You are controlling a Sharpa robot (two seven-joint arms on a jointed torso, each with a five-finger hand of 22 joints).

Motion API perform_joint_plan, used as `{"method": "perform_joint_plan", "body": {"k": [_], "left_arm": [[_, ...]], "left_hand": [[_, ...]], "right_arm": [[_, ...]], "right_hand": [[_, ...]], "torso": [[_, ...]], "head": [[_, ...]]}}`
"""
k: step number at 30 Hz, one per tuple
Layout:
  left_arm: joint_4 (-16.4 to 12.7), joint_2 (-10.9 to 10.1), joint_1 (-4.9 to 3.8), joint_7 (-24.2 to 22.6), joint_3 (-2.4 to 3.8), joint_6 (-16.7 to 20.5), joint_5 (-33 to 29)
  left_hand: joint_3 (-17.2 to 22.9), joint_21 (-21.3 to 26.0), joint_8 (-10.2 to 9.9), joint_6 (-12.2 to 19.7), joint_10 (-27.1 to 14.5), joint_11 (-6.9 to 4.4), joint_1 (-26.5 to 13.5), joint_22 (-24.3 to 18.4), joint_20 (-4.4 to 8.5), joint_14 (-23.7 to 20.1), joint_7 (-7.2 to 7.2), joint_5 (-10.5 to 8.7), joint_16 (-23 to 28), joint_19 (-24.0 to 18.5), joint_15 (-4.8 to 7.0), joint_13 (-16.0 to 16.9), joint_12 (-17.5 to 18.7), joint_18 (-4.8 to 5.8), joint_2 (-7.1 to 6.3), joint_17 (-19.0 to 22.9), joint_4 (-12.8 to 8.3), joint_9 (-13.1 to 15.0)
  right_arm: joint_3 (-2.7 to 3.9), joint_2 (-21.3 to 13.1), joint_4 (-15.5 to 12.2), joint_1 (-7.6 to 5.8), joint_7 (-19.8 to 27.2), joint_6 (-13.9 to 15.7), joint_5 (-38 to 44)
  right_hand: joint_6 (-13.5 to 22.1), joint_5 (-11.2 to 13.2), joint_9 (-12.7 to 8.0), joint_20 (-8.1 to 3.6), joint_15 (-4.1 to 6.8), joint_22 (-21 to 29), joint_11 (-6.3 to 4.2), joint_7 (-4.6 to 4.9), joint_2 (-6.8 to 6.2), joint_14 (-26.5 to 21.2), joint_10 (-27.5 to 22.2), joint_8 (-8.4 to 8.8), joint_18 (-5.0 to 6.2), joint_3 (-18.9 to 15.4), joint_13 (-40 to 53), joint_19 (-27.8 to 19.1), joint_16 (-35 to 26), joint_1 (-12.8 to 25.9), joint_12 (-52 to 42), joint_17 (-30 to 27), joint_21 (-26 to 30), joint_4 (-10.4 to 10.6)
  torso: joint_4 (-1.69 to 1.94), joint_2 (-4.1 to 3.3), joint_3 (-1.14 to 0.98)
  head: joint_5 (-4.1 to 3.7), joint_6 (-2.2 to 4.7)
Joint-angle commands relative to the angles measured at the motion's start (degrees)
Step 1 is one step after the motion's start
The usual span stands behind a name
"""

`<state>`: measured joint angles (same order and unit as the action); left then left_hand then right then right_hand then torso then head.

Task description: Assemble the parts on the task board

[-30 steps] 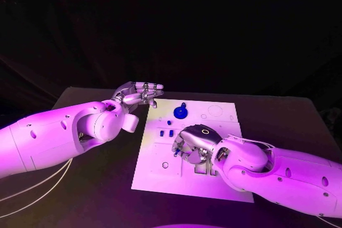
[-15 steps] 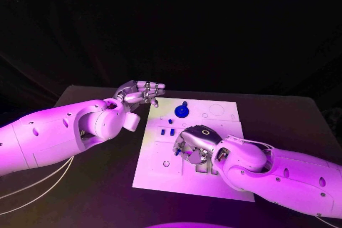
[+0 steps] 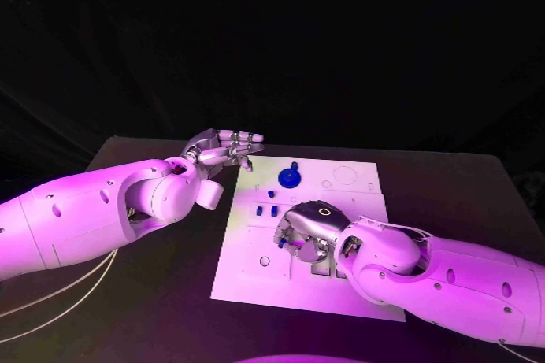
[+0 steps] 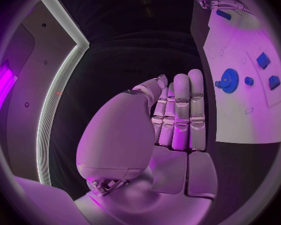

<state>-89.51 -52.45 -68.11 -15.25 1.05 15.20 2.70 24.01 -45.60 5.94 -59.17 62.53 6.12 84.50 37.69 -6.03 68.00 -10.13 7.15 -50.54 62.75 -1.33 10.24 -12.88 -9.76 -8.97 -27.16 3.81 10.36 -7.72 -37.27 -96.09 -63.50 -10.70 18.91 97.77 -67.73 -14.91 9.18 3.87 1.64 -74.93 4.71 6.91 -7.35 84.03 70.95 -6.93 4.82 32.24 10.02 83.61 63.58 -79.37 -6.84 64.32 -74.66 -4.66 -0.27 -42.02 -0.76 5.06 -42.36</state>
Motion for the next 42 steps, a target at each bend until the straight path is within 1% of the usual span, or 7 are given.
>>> {"method": "perform_joint_plan", "body": {"k": [1,7,11,26,33,39,42], "left_arm": [[-0.09,0.14,-0.03,0.00,0.03,-1.28,0.27],[-0.11,0.14,-0.03,0.15,0.03,-1.36,0.48],[-0.10,0.15,-0.04,0.26,0.03,-1.43,0.52],[-0.15,-0.06,-0.03,0.69,0.03,-1.82,0.54],[-0.10,-0.27,-0.03,0.67,0.02,-1.89,0.38],[0.03,-0.48,-0.03,0.68,0.01,-1.80,0.34],[0.05,-0.50,-0.03,0.71,-0.01,-1.85,0.33]], "left_hand": [[-0.24,0.25,-0.38,0.46,-0.35,-0.05,-0.25,-0.07,0.02,-0.44,-0.01,0.10,0.26,-0.44,0.09,0.07,-0.25,-0.76,0.13,0.09,-0.13,-0.06],[-0.24,0.25,-0.38,0.46,-0.35,-0.05,-0.25,-0.07,0.02,-0.44,-0.01,0.10,0.26,-0.44,0.09,0.07,-0.25,-0.76,0.13,0.09,-0.13,-0.06],[-0.29,0.27,-0.37,0.48,-0.39,-0.03,-0.30,-0.09,0.00,-0.47,-0.03,0.10,0.26,-0.46,0.07,0.08,-0.27,-0.76,0.14,0.10,-0.12,-0.07],[-0.57,0.42,-0.36,0.62,-0.62,0.03,-0.64,-0.15,-0.10,-0.57,-0.07,0.08,0.24,-0.52,-0.02,0.13,-0.39,-0.75,0.19,0.16,0.05,-0.10],[-0.62,0.46,-0.35,0.65,-0.67,0.03,-0.66,-0.17,-0.12,-0.61,-0.06,0.09,0.24,-0.54,-0.03,0.15,-0.42,-0.76,0.21,0.18,0.05,-0.10],[-0.62,0.46,-0.35,0.65,-0.67,0.03,-0.66,-0.17,-0.12,-0.61,-0.06,0.09,0.24,-0.54,-0.03,0.15,-0.42,-0.76,0.21,0.18,0.05,-0.10],[-0.62,0.46,-0.35,0.65,-0.67,0.03,-0.66,-0.17,-0.12,-0.61,-0.06,0.09,0.24,-0.54,-0.03,0.15,-0.42,-0.76,0.21,0.18,0.05,-0.10]], "right_arm": [[-0.03,0.18,0.13,0.11,-0.57,-1.96,1.14],[-0.09,0.59,0.32,0.12,-0.26,-4.34,0.78],[-0.16,0.80,0.57,0.13,0.39,-4.39,0.16],[-0.22,-0.02,0.53,0.14,-0.67,-0.64,0.02],[-0.09,-3.37,-2.90,-0.22,0.16,0.22,-2.16],[0.20,-7.88,-6.78,-2.05,0.19,0.86,-4.05],[0.40,-10.05,-7.78,-3.40,0.39,0.81,-7.10]], "right_hand": [[0.03,-0.22,0.11,-0.03,0.24,-2.52,-1.75,0.23,0.26,2.30,1.63,0.05,-0.98,-0.04,0.06,-0.01,0.23,0.44,0.00,-0.03,-0.34,0.19],[0.35,-0.64,0.37,0.09,0.15,-2.52,-1.69,0.30,0.03,2.22,1.16,0.13,-0.93,-1.30,0.31,-0.19,0.35,1.37,0.28,-0.12,-0.22,0.42],[2.81,-1.41,0.07,0.52,-0.51,-2.32,-0.86,1.07,-0.58,2.09,-1.26,1.43,-0.88,-2.86,0.02,-0.49,0.39,3.00,1.66,-0.31,0.17,1.10],[6.92,-1.72,-0.52,1.84,-1.89,-1.30,0.92,2.81,-1.64,1.53,-6.08,3.35,-0.48,-4.44,-0.88,-1.46,-0.38,4.57,2.94,-1.68,1.81,1.65],[8.42,-1.61,-0.85,2.26,-2.27,-1.00,1.37,3.28,-2.10,1.35,-7.17,3.32,-0.35,-4.91,-1.13,-1.72,-0.61,5.04,2.59,-2.16,2.31,1.84],[8.19,-1.72,-0.79,2.35,-2.29,-0.99,1.34,3.21,-2.15,1.27,-7.22,3.10,-0.33,-5.19,-1.14,-1.76,-0.73,5.23,2.31,-2.36,2.36,2.00],[8.06,-1.74,-0.76,2.37,-2.27,-1.17,1.29,3.17,-2.09,1.29,-7.12,3.02,-0.37,-5.27,-1.12,-1.66,-0.58,5.26,2.13,-2.25,2.14,2.08]], "torso": [[0.03,0.01,0.03],[0.01,0.00,0.06],[0.03,-0.01,0.04],[0.02,0.02,0.02],[-0.07,0.04,0.02],[-0.12,0.06,0.03],[-0.09,0.06,0.03]], "head": [[-0.05,0.07],[-0.04,0.05],[-0.02,0.07],[-0.16,0.07],[-0.18,0.00],[-0.63,0.28],[-0.94,0.38]]}}
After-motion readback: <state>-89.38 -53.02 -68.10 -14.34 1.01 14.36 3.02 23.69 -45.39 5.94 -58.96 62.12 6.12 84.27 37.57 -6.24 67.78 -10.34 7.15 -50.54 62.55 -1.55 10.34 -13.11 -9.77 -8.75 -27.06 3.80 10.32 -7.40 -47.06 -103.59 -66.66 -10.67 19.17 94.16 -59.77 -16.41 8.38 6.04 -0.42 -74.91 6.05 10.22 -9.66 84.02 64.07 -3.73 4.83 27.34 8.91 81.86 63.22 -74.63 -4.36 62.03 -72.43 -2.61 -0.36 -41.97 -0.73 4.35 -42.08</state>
